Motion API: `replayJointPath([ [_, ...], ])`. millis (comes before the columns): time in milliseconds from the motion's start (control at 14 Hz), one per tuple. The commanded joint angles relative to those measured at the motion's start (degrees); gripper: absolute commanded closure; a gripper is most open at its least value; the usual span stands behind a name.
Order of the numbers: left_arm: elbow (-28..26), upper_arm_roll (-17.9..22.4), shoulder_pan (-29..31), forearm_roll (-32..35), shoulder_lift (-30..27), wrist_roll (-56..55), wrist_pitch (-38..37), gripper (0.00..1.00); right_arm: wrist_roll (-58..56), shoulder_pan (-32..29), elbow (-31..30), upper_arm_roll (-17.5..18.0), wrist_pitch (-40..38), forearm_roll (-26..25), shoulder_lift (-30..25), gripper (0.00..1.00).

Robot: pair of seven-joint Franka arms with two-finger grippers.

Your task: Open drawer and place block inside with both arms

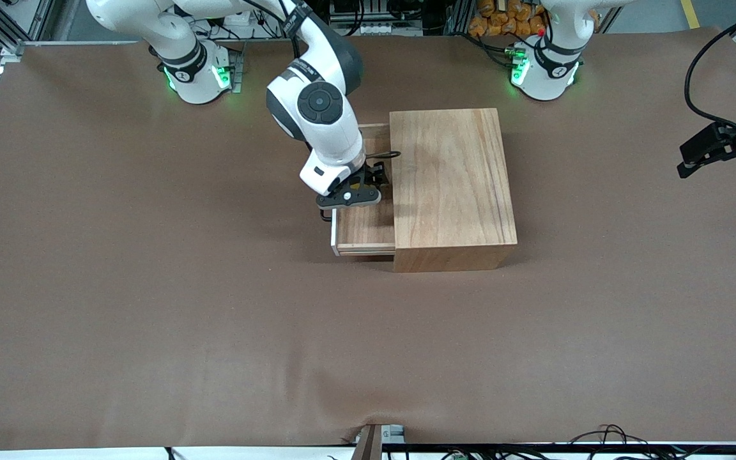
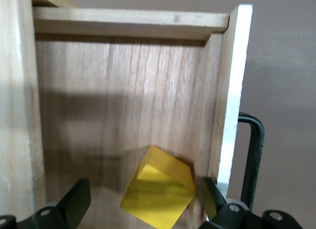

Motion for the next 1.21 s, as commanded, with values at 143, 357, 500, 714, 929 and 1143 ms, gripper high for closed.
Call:
replayJointPath([
  [143,-2.2,9.1,-11.6,-0.3,-2.5,-2.6,-2.6,0.00,-0.5,-2.3,0.5,-1.1,-7.1,-0.6,-7.5,0.00],
  [357,-3.3,9.3,-10.4,-1.0,-3.1,-1.5,-2.4,0.00,-7.2,-5.9,0.0,-1.8,-10.9,-4.1,-11.5,0.00],
  [500,-4.0,9.4,-10.5,-1.0,-4.3,-1.5,-2.7,0.00,-12.9,-8.4,-0.1,-1.9,-17.5,-10.2,-14.4,0.00],
  [714,-4.9,9.0,-9.8,-1.0,-5.5,-1.3,-3.5,0.00,-17.4,-14.4,0.0,-1.8,-22.6,-14.1,-17.3,0.00],
  [929,-6.0,9.3,-10.2,-0.9,-6.1,-1.2,-3.6,0.00,-25.6,-21.5,0.0,-1.5,-27.4,-13.7,-21.9,0.00],
  [1143,-6.1,9.1,-10.0,-0.9,-6.2,0.5,-4.6,0.00,-29.9,-29.7,0.2,-0.9,-29.9,-12.2,-25.6,0.00],
])
